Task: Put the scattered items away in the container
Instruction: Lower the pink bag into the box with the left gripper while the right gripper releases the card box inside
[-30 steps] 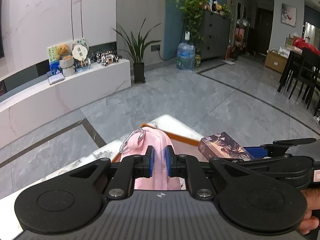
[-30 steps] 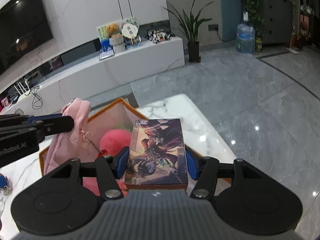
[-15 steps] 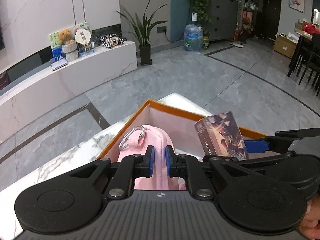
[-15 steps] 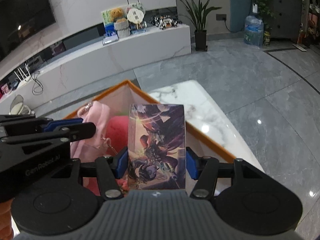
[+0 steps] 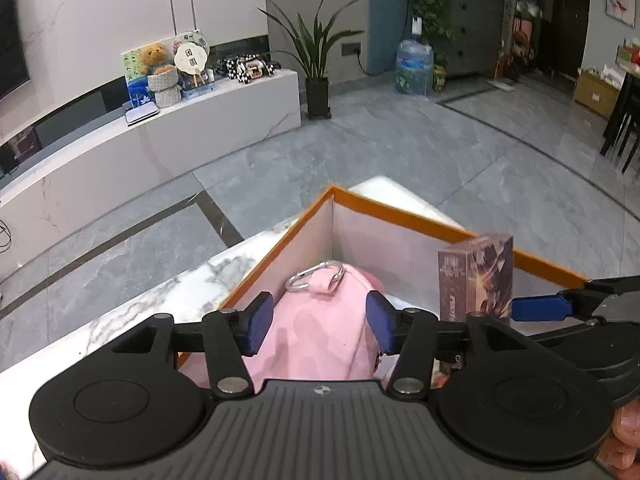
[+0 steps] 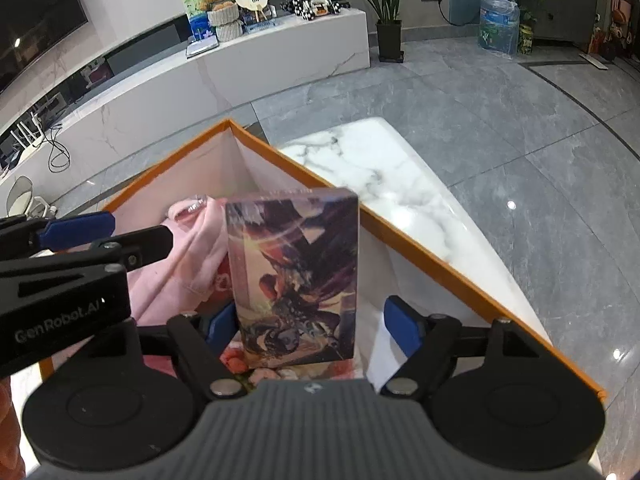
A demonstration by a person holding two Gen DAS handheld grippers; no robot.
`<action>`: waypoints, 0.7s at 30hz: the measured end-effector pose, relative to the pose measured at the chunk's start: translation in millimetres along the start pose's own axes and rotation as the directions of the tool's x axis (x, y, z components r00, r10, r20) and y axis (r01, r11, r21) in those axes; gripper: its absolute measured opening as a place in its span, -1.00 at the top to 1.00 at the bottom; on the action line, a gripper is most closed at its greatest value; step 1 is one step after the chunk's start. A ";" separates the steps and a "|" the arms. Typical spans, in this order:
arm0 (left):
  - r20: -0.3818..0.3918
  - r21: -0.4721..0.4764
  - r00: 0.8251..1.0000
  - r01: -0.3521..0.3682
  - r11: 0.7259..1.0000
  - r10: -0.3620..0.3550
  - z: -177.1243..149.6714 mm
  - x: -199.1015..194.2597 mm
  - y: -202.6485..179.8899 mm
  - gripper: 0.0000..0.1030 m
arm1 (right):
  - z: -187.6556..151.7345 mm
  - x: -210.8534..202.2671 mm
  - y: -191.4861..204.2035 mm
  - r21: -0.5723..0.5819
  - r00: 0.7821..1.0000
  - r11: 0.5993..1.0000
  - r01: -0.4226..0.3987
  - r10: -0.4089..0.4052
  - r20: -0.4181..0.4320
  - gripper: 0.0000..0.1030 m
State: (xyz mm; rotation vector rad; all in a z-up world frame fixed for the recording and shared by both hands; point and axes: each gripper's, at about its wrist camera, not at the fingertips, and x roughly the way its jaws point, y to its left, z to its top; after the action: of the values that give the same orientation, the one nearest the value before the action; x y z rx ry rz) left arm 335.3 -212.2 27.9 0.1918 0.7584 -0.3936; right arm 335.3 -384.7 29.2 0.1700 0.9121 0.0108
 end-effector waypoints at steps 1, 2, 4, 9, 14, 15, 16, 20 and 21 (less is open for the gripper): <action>0.005 -0.005 1.000 0.004 1.000 -0.004 0.7 -1.9 0.6 -0.17 | 0.5 -2.4 0.7 -0.002 1.000 1.000 0.002 -0.002 0.007 -0.54; 0.010 -0.006 1.000 0.005 1.000 -0.005 1.9 -3.7 0.6 -0.17 | 0.9 -4.3 1.5 -0.001 1.000 1.000 0.002 -0.002 0.013 -0.54; 0.018 -0.004 1.000 0.006 1.000 -0.006 4.5 -7.1 -0.4 -0.17 | 1.7 -9.1 0.7 0.001 1.000 1.000 0.003 -0.003 0.022 -0.54; 0.026 -0.006 1.000 0.012 1.000 -0.011 7.8 -11.3 -1.6 -0.17 | 1.4 -17.5 4.7 -0.012 0.999 1.000 0.015 -0.015 0.035 -0.54; 0.033 -0.006 0.999 0.009 1.000 -0.008 10.0 -20.6 -1.6 -0.17 | 2.4 -27.4 10.6 -0.026 0.999 1.000 0.012 -0.011 0.047 -0.54; 0.035 -0.004 0.999 0.007 1.000 -0.007 10.6 -23.2 -1.7 -0.17 | 3.0 -29.6 11.7 -0.029 0.999 1.000 0.011 -0.010 0.050 -0.54; 0.038 -0.001 0.999 0.005 1.000 -0.005 11.1 -26.1 -1.7 -0.17 | 3.4 -32.0 12.8 -0.031 0.999 0.999 0.010 -0.009 0.053 -0.54; 0.055 0.010 0.999 -0.001 1.000 0.000 13.4 -40.1 -1.7 -0.18 | 4.2 -45.0 20.1 -0.041 0.997 0.999 0.003 0.000 0.071 -0.55; 0.059 0.012 0.998 -0.003 1.000 0.002 13.8 -43.5 -1.4 -0.18 | 4.1 -48.5 22.1 -0.043 0.997 0.999 0.002 0.002 0.077 -0.55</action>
State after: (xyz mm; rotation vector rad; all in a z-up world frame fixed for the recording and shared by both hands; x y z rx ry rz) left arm 314.8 -205.7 68.2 0.1913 0.6975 -0.4001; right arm 310.2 -367.5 73.1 0.1298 0.8343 0.0236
